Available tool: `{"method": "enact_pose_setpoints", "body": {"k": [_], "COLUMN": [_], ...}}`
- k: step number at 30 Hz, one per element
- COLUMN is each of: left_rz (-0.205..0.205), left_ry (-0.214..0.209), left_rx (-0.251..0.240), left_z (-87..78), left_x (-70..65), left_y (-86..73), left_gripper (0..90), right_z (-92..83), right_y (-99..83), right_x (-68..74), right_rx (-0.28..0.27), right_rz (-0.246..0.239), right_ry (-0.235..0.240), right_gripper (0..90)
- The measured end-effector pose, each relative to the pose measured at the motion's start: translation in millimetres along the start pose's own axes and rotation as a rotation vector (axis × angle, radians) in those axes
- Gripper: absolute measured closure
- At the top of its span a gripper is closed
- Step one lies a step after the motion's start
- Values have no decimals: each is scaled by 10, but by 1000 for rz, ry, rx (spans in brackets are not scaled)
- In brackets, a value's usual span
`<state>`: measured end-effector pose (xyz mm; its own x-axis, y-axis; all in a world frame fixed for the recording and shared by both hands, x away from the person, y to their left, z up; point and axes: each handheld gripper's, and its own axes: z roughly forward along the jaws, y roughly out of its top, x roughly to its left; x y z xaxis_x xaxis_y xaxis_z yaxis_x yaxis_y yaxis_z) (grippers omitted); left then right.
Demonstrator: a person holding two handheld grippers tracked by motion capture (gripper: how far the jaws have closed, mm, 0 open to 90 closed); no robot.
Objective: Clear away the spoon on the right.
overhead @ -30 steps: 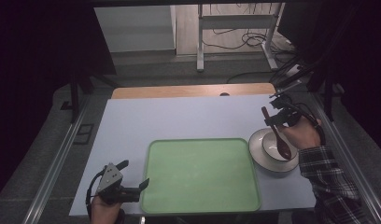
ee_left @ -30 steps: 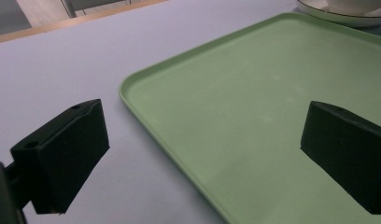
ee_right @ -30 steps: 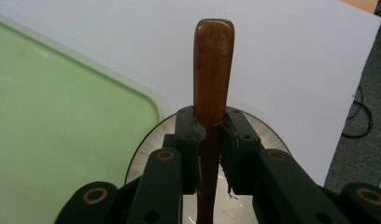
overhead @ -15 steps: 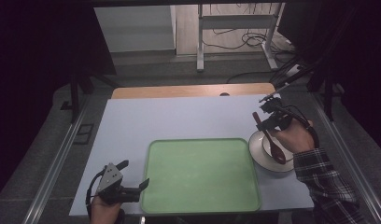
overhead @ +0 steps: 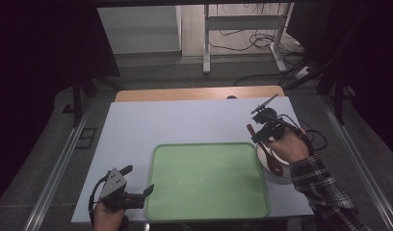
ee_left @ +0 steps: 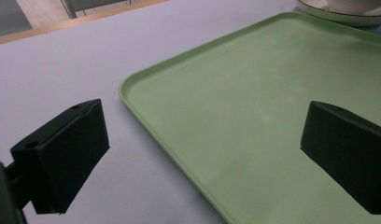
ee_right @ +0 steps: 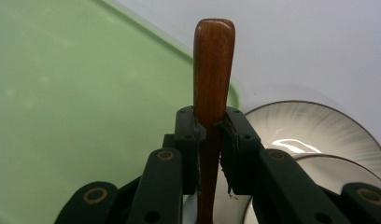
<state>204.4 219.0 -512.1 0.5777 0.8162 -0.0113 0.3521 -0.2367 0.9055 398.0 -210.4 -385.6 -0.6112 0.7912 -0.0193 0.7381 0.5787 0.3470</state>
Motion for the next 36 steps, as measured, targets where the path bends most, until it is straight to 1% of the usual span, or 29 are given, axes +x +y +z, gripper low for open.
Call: {"method": "enact_pose_setpoints", "body": {"k": [4,5,8,11,12,13,16,19,22,23,25,29,36], "left_rz": [0,1,1,1,1,1,2,2,2,2,2,2,2], "left_ry": [0,0,-1,-2,-1,-2,-2,-1,-1,-2,-2,-2,-3], "left_rx": [-2,-1,-2,-3,-3,-3,-3,-3,-2,-2,-2,-2,-3], "left_z": [-4,-4,-6,-7,-7,-7,-7,-7,-6,-6,-6,-6,-7], "left_x": [0,0,1,1,1,0,-1,-2,-3,-2,-2,-2,-3], "left_y": [2,2,3,3,3,4,5,5,5,5,5,5,5], "left_gripper": [10,10,10,10,10,10,10,10,10,10,10,10,10], "right_z": [109,109,212,264,294,336,385,477,517,554,574,648,726], "right_y": [21,21,33,36,36,31,22,-5,-23,-40,-51,-89,-114], "right_x": [82,82,143,180,203,237,269,319,335,353,356,389,427], "right_rx": [24,24,43,53,60,67,76,95,104,113,116,124,131], "right_rz": [-3,-3,-6,-2,-7,-6,-11,-8,-10,-1,-3,15,23], "right_ry": [11,11,29,35,39,45,50,59,61,64,66,78,91], "right_gripper": [778,778,779,778,778,779,778,779,779,779,779,779,778]}}
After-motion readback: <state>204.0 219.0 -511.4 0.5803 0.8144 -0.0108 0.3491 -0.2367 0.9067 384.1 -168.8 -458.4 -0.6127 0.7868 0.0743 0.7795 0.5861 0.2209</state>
